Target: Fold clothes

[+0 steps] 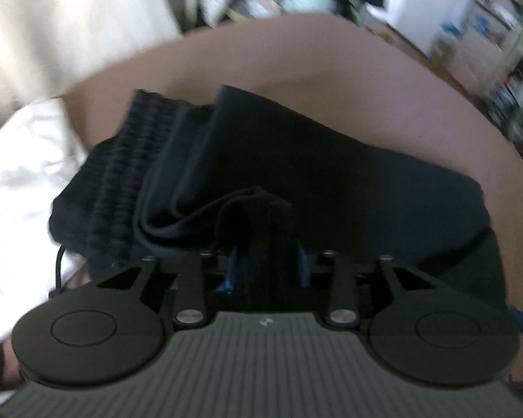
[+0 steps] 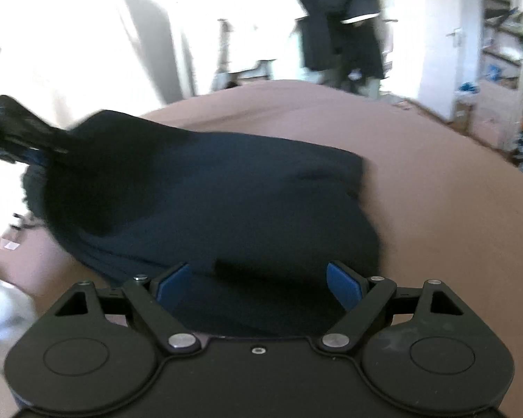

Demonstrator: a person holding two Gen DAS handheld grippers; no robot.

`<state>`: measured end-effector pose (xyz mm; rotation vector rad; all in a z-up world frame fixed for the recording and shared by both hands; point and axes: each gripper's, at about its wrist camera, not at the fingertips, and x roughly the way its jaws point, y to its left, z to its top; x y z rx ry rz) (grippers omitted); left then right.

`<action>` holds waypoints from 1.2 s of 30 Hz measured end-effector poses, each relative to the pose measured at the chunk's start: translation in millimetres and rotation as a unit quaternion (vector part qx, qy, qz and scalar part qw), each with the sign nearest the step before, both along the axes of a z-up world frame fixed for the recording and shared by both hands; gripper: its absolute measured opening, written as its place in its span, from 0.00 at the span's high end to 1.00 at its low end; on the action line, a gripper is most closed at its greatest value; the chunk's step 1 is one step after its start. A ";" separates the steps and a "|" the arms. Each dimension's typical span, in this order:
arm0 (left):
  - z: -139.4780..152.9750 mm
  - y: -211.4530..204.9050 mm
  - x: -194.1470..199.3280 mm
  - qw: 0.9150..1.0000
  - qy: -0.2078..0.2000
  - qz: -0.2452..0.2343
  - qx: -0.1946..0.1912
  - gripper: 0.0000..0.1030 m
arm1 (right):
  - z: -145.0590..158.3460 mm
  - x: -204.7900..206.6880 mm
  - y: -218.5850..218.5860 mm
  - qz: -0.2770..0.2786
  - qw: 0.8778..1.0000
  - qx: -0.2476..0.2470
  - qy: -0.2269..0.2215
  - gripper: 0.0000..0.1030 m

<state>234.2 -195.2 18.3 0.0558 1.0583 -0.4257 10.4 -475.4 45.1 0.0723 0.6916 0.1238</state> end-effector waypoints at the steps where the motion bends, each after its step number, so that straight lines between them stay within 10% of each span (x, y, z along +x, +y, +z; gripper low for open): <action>1: 2.9 3.2 6.5 1.000 0.020 -0.011 0.002 0.64 | 6.7 2.9 5.1 0.015 1.000 0.005 0.000 0.14; 8: 25.3 76.9 -1.6 0.998 -0.011 -0.056 -0.036 0.55 | 37.3 28.1 60.0 0.164 0.986 -0.006 -0.014 0.13; 20: -29.1 151.1 7.0 0.989 0.047 -0.013 -0.136 0.54 | -42.6 70.2 162.7 0.255 0.944 -0.208 -0.035 0.14; 22: -35.6 162.6 8.8 0.987 0.051 0.000 -0.155 0.54 | -51.5 65.9 163.8 0.256 0.937 -0.232 -0.053 0.23; 23: -38.7 165.9 10.6 0.985 0.056 0.002 -0.164 0.54 | -50.7 63.5 160.3 0.250 0.939 -0.227 -0.063 0.44; 26: -43.4 176.5 11.7 0.977 0.065 0.006 -0.204 0.54 | -28.7 61.8 129.9 0.207 0.970 -0.118 -0.057 0.84; 30: -41.7 172.7 16.3 0.962 0.074 0.009 -0.264 0.54 | -2.8 54.3 82.1 0.130 0.990 0.024 -0.051 0.86; 36: -33.7 154.7 7.7 0.947 0.069 -0.017 -0.314 0.49 | 4.4 39.4 30.0 0.069 0.980 0.187 -0.022 0.86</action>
